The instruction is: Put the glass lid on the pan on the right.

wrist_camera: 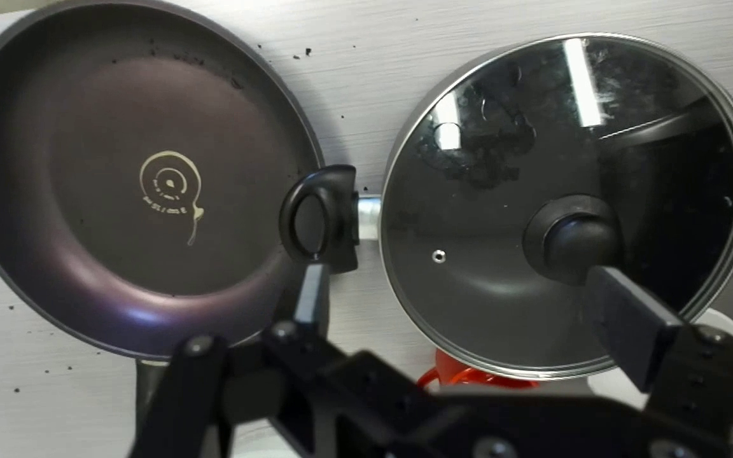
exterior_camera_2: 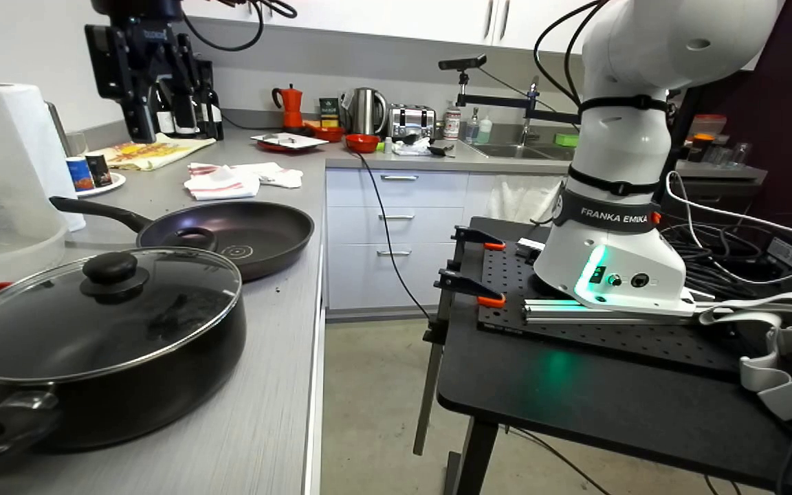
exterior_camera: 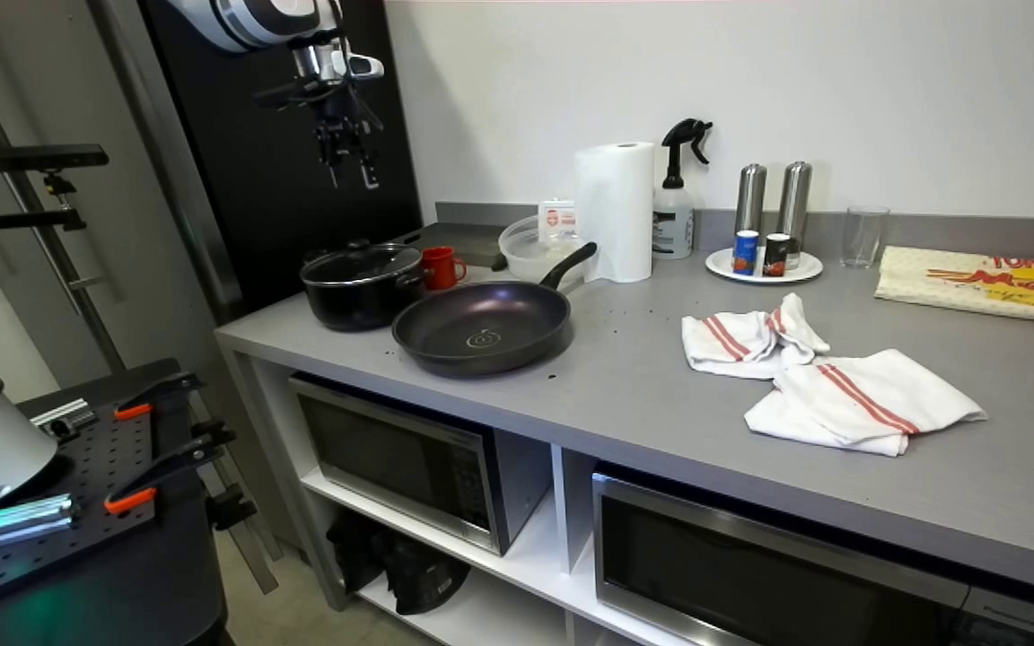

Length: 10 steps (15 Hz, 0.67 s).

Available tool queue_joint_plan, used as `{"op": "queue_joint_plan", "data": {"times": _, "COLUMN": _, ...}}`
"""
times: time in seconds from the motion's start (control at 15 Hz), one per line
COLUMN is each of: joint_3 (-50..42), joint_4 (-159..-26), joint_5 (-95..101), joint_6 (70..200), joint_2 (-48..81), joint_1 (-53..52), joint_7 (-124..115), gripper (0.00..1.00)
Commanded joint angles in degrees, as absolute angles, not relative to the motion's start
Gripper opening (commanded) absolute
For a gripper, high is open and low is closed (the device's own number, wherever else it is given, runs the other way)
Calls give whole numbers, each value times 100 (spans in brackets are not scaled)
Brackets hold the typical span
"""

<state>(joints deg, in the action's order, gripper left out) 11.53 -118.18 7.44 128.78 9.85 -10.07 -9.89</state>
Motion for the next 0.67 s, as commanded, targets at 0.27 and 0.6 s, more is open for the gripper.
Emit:
{"op": "queue_joint_plan", "data": {"times": 0.27, "joint_3": 1186, "joint_4": -10264, "joint_5": 870, "joint_6": 12201, "joint_2": 2492, "joint_1": -1631, "joint_7": -590, "gripper": 100}}
{"op": "queue_joint_plan", "data": {"times": 0.6, "joint_3": 1180, "joint_4": -9961, "joint_5": 843, "joint_6": 12126, "joint_2": 2935, "joint_1": -1878, "joint_7": -446, "gripper": 100}}
